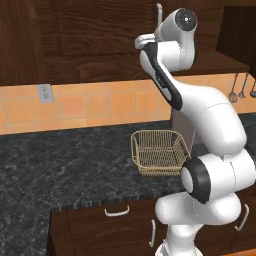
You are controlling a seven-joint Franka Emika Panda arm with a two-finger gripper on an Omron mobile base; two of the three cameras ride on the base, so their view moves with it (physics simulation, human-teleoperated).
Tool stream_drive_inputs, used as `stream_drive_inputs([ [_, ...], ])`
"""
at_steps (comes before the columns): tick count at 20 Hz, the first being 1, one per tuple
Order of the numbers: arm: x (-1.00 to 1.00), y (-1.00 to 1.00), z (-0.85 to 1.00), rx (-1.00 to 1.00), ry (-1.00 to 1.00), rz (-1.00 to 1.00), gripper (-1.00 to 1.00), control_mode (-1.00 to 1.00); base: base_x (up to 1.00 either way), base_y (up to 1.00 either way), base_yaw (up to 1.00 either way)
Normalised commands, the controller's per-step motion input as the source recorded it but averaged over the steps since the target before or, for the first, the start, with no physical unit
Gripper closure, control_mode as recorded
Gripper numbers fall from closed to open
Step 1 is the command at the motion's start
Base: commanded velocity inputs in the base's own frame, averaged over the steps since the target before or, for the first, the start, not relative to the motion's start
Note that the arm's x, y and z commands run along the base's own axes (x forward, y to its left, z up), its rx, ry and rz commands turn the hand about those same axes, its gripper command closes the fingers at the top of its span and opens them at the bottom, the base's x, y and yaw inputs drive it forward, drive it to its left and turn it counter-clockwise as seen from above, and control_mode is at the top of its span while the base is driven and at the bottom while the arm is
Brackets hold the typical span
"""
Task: Open the cabinet, pick up the bread from the cabinet and place it in the basket. Then move the basket to the dining counter.
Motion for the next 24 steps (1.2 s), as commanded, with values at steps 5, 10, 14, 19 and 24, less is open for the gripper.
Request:
stream_drive_inputs([
  [5, 0.86, 0.7, -0.72, 0.03, -0.02, 0.0, 1.0, -1.0, 0.0, 0.0, 0.0],
  [10, 0.87, 0.97, -0.87, 0.1, -0.02, 0.04, 1.0, -1.0, 0.0, 0.0, 0.0],
  [14, 0.26, 1.0, -0.53, 0.08, 0.0, 0.07, 1.0, -1.0, 0.0, 0.0, 0.0],
  [19, -0.57, 1.0, -0.02, 0.01, 0.01, 0.03, 1.0, -1.0, 0.0, 0.0, 0.0],
  [24, -1.0, 1.0, 0.0, 0.0, -0.01, 0.0, 1.0, -1.0, 0.0, 0.0, 0.0],
])
